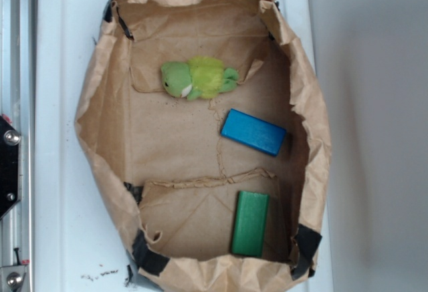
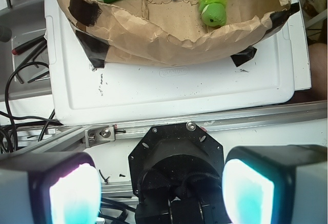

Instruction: Grab the green animal.

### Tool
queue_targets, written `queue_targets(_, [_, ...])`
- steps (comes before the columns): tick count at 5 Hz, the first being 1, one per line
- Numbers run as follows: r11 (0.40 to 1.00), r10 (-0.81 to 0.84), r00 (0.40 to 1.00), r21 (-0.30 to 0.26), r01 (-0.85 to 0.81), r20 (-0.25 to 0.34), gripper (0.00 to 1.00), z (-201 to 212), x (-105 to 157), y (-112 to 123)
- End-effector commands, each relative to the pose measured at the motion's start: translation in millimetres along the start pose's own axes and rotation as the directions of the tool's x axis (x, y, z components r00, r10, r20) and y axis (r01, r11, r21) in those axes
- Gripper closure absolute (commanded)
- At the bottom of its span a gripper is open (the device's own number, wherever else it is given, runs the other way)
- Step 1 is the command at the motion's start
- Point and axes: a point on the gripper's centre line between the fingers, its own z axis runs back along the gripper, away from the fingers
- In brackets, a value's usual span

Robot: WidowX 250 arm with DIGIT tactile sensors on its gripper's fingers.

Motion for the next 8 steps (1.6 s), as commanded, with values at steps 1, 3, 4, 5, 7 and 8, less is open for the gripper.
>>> queue_targets(1, [1.0, 0.0, 1.0, 0.0, 0.0, 0.0, 0.0, 0.0, 0.0, 0.0])
queue_targets(3, [0.996, -0.01, 0.999, 0.091, 0.006, 0.052, 0.0, -51.3, 73.9, 23.8])
queue_targets(4, [0.997, -0.037, 0.996, 0.073, 0.032, 0.076, 0.0, -66.1, 96.9, 35.1])
queue_targets(5, [0.995, -0.072, 0.995, 0.069, 0.067, 0.073, 0.0, -85.9, 117.1, 51.8])
queue_targets(7, [0.991, -0.126, 0.989, 0.043, 0.123, 0.076, 0.0, -115.6, 139.4, 70.8])
queue_targets(8, [0.99, -0.135, 0.987, 0.051, 0.131, 0.082, 0.0, -127.5, 144.1, 78.3])
